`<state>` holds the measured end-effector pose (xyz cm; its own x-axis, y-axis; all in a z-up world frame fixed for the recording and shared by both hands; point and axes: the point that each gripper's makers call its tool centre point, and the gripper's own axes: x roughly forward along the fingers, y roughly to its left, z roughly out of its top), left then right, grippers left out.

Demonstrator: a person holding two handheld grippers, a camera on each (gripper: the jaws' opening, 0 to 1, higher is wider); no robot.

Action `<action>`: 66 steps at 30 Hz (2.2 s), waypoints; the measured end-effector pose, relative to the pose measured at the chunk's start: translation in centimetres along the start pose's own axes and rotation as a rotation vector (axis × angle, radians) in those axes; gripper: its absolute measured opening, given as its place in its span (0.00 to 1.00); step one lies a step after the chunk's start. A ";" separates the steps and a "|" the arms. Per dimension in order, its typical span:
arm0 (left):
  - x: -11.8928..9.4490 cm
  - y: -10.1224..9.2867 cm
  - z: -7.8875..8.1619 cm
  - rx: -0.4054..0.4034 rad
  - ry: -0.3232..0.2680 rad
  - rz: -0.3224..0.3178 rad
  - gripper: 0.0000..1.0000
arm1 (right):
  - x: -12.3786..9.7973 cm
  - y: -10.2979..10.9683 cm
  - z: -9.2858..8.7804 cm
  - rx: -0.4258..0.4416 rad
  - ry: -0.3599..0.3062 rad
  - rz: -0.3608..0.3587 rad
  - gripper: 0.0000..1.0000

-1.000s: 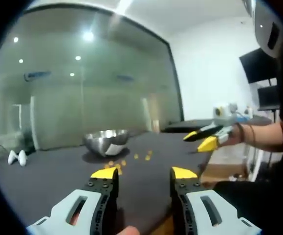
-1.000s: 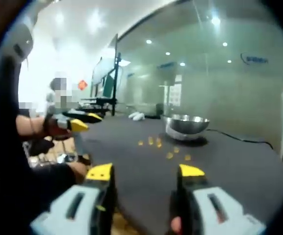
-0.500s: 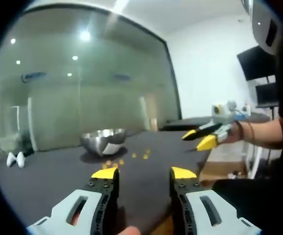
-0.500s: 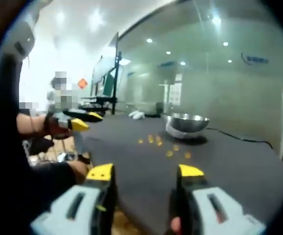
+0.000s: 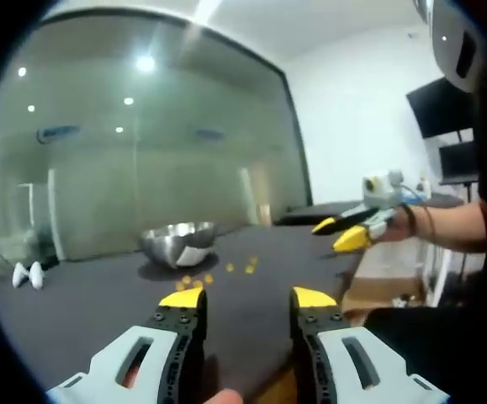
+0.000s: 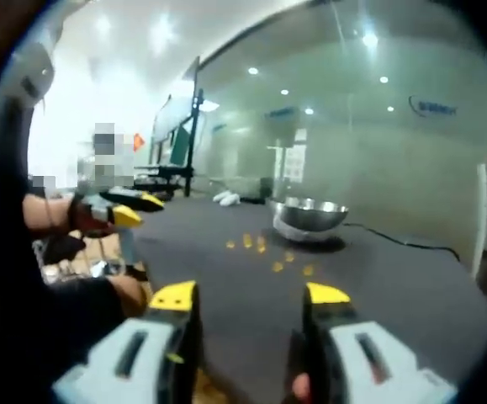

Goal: Pick up the QQ candy scattered on the table and place it into the stainless steel bowl on the table

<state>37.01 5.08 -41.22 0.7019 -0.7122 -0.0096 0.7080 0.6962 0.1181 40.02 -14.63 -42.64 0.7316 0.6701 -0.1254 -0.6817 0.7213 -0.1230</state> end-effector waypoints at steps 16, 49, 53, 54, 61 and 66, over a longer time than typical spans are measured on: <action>-1.1 0.4 0.6 0.007 -0.017 0.034 0.41 | 5.1 -5.0 0.8 -0.034 0.034 -0.038 0.46; -3.2 2.0 0.7 0.002 -0.028 0.095 0.37 | 14.1 -8.4 -4.3 0.052 0.188 0.055 0.33; -3.2 2.3 0.4 0.005 -0.021 0.102 0.36 | 14.2 -8.4 -4.6 0.040 0.196 0.066 0.32; -3.3 2.4 0.4 0.003 -0.021 0.103 0.36 | 14.2 -8.4 -4.6 0.040 0.196 0.067 0.31; -3.4 2.5 0.3 0.003 -0.020 0.104 0.35 | 14.4 -8.5 -4.7 0.030 0.187 0.076 0.27; -3.5 2.5 0.2 0.005 -0.014 0.110 0.35 | 14.6 -8.5 -4.6 0.044 0.184 0.077 0.24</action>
<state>36.36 9.30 -40.68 0.7741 -0.6328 0.0178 0.6264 0.7698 0.1229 56.41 -11.77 -48.00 0.6610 0.6830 -0.3109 -0.7314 0.6790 -0.0633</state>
